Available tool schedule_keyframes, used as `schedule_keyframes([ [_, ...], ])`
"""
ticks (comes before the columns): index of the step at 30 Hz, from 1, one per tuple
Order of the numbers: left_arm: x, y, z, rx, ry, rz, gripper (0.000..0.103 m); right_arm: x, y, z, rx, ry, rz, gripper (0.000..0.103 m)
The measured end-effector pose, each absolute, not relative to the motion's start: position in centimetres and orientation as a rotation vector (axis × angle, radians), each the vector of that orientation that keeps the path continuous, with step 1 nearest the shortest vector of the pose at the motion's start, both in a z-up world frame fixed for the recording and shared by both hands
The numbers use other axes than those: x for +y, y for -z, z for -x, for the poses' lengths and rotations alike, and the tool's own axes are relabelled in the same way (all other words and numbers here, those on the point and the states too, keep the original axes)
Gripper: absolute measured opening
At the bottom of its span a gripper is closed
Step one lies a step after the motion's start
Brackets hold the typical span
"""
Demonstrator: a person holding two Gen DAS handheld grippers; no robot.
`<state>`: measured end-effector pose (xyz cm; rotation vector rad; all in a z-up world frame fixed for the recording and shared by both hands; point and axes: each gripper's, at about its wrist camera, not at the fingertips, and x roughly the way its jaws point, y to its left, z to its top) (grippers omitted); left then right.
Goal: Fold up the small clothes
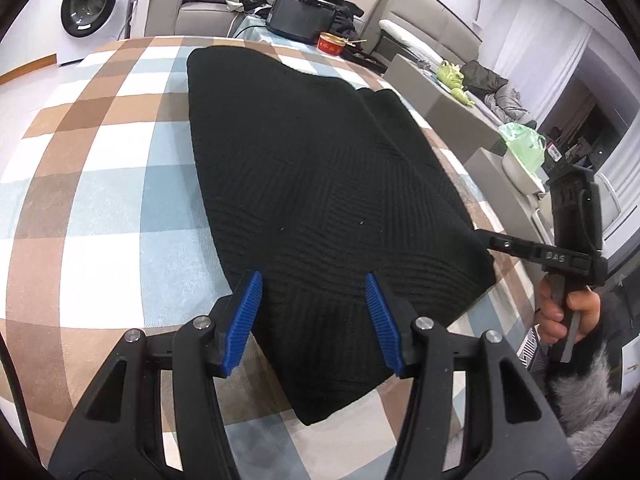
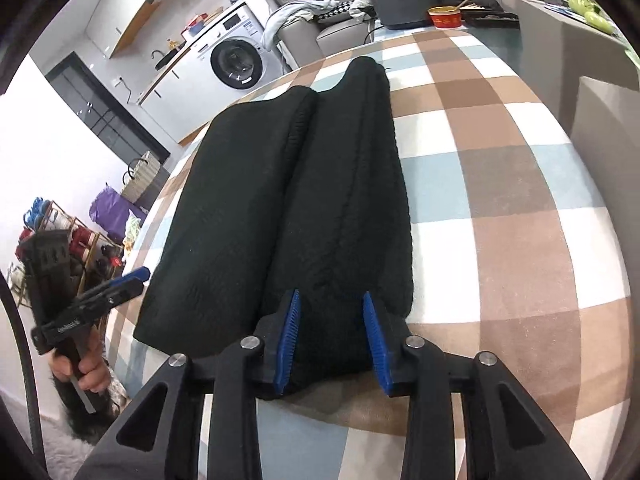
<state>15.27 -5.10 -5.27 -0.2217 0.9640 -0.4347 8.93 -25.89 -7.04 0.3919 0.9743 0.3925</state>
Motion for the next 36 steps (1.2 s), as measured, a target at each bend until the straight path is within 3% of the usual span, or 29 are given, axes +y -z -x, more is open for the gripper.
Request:
schedule_keyframes([
  [2,-5.2,5.6,-15.5,0.976,0.438,0.228,0.051,-25.3,7.2,-9.1,0.981,-0.418,-0.384,0.036],
  [4,-5.4,5.7,-15.7,0.977,0.440,0.224,0.051,-24.7,7.1,-9.4,0.962,-0.429,-0.372,0.026],
  [6,-5.5,5.5,-15.8,0.967,0.448,0.222,0.051,-24.1,6.5,-9.7,0.941,-0.435,-0.353,0.008],
  [13,-5.6,4.3,-16.2,0.932,0.466,0.240,0.051,-23.6,2.3,-10.2,0.872,-0.398,-0.230,0.005],
  [17,-6.7,4.5,-16.3,0.932,0.491,0.231,0.053,-24.6,4.8,-10.7,0.963,-0.303,-0.211,0.005],
  [20,-7.6,5.0,-16.5,0.962,0.497,0.211,0.053,-24.8,6.3,-10.8,1.012,-0.278,-0.234,0.008],
  [28,-11.3,5.6,-16.8,0.946,0.572,0.147,0.057,-25.3,3.6,-9.8,0.892,-0.290,-0.261,0.022],
  [30,-12.0,6.7,-17.0,0.971,0.553,0.115,0.057,-24.4,3.8,-10.3,0.893,-0.341,-0.293,0.042],
  [36,-12.3,6.9,-16.0,0.929,0.561,0.036,0.059,-21.9,4.5,-10.1,0.901,-0.402,-0.248,0.043],
])
